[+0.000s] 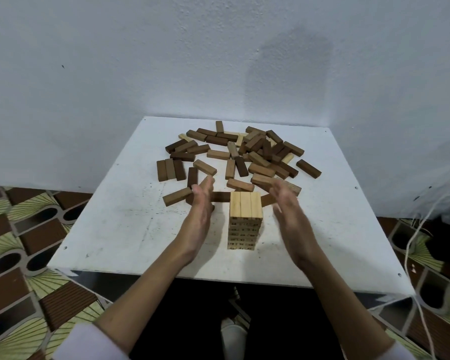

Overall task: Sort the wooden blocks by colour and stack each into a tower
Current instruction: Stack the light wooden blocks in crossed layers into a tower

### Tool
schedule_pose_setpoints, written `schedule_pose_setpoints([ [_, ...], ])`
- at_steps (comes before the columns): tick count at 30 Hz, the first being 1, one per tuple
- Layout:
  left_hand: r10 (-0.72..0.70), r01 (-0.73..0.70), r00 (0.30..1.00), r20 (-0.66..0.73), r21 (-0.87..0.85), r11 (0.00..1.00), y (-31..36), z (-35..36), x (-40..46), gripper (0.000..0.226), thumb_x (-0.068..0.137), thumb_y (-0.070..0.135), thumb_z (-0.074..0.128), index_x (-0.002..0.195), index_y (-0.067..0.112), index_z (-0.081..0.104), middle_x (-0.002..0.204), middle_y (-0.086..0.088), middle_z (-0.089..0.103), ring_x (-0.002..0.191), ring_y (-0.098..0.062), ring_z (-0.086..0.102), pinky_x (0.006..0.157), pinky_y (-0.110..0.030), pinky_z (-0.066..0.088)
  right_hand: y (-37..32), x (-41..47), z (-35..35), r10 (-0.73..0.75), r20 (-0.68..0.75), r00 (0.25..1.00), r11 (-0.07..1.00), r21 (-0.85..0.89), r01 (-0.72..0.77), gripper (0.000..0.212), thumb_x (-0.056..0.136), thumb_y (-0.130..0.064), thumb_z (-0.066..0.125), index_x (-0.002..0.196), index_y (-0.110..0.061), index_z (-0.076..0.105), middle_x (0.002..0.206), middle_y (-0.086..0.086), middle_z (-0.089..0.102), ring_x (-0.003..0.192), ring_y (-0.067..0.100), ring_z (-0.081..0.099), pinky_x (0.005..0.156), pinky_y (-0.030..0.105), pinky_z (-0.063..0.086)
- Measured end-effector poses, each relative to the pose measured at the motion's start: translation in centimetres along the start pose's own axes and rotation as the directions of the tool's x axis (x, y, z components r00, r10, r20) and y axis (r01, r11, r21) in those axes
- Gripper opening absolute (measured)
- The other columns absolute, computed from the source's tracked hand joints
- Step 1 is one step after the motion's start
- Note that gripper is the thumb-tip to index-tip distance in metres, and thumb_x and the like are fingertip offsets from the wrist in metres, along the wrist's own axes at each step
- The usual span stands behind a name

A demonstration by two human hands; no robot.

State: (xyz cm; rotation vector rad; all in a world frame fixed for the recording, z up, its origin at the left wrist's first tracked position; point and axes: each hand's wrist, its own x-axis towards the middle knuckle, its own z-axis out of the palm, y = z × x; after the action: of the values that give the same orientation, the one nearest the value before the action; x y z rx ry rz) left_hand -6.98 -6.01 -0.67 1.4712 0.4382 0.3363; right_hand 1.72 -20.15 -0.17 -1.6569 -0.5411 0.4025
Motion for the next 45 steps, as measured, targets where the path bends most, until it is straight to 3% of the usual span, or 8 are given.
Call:
schedule_pose_setpoints([
  [5,0.139,-0.124,0.989,-0.045,0.239,0.963,1.3,-2.9,3.7,0.040,0.098,0.043,0.037,0.128,0.020,0.051,0.122,0.017,0.053,0.102,0.021,0.048,0.081,0.000,0.035,0.5,5.4,-3.6,-0.092,-0.252,0.963,0.963,-0.269,0.022,0.024,0.094,-0.003,0.049,0.115,-0.007,0.059,0.109,-0.002,0.059,0.106,0.016,0.055,0.074,0.002,0.040],
  [9,0.140,-0.091,0.987,-0.079,0.444,0.891,1.1,-4.3,8.8,0.024,0.097,0.018,0.049,0.119,0.011,0.057,0.104,0.015,0.057,0.100,0.001,0.054,0.071,-0.006,0.041,1.6,12.0,-5.2,-0.021,-0.297,0.955,0.872,-0.472,-0.127,0.028,0.091,0.005,0.042,0.108,-0.005,0.062,0.117,0.009,0.060,0.105,0.019,0.055,0.074,0.009,0.032],
  [16,0.203,-0.092,0.976,-0.084,0.684,0.723,-0.4,-6.3,16.2,0.028,0.094,0.010,0.052,0.122,0.007,0.057,0.124,-0.007,0.056,0.115,-0.017,0.050,0.087,-0.017,0.033,3.4,18.4,-6.7,0.006,-0.189,0.982,0.724,-0.677,-0.134,0.036,0.085,0.012,0.041,0.109,0.000,0.066,0.113,0.009,0.062,0.103,0.025,0.055,0.066,0.010,0.031],
  [25,0.129,-0.066,0.991,0.016,0.916,0.396,-1.5,-11.0,22.6,0.042,0.086,-0.007,0.039,0.124,0.003,0.055,0.129,-0.019,0.051,0.116,-0.034,0.045,0.099,-0.039,0.037,4.2,22.2,-7.3,0.082,-0.045,0.996,0.250,-0.966,-0.065,0.030,0.092,-0.008,0.039,0.116,-0.015,0.056,0.120,0.005,0.054,0.109,0.025,0.052,0.077,0.030,0.038],
  [30,-0.017,-0.020,1.000,0.023,0.985,0.172,-1.3,-11.8,25.1,0.050,0.095,0.005,0.034,0.145,0.007,0.027,0.157,-0.005,0.014,0.131,-0.036,0.022,0.106,-0.041,0.028,3.1,23.8,-7.8,0.204,-0.035,0.978,0.051,-0.998,-0.046,0.031,0.086,-0.011,0.059,0.116,-0.008,0.052,0.117,0.009,0.053,0.111,0.027,0.052,0.081,0.035,0.044],
  [35,-0.025,-0.034,0.999,0.038,0.989,0.147,-0.9,-11.9,26.3,0.039,0.095,0.004,0.027,0.126,0.014,0.049,0.141,-0.005,0.040,0.113,-0.030,0.031,0.086,-0.038,0.034,0.1,26.7,-7.3,0.004,-0.002,1.000,0.358,-0.934,-0.003,0.026,0.084,-0.003,0.052,0.067,-0.011,0.034,0.073,0.004,0.042,0.076,0.027,0.045,0.053,0.028,0.027],
  [40,0.030,-0.055,0.998,0.051,0.988,0.143,-0.2,-11.9,27.1,0.035,0.096,0.007,0.037,0.124,0.013,0.058,0.127,-0.009,0.051,0.115,-0.028,0.037,0.090,-0.037,0.036,-1.0,27.8,-1.4,0.013,0.164,0.986,0.656,-0.746,0.115,0.019,0.087,-0.006,0.050,0.095,-0.011,0.033,0.083,-0.001,0.043,0.073,0.013,0.044,0.057,0.025,0.031],
  [45,0.065,-0.099,0.994,0.088,0.978,0.185,0.3,-12.1,28.3,0.019,0.093,0.013,0.050,0.102,0.001,0.063,0.103,-0.012,0.054,0.103,-0.031,0.050,0.081,-0.034,0.038,1.5,29.2,2.7,-0.040,0.214,0.976,0.278,-0.936,0.216,0.024,0.090,-0.008,0.045,0.113,-0.006,0.051,0.113,0.012,0.055,0.104,0.029,0.053,0.074,0.034,0.040],
])
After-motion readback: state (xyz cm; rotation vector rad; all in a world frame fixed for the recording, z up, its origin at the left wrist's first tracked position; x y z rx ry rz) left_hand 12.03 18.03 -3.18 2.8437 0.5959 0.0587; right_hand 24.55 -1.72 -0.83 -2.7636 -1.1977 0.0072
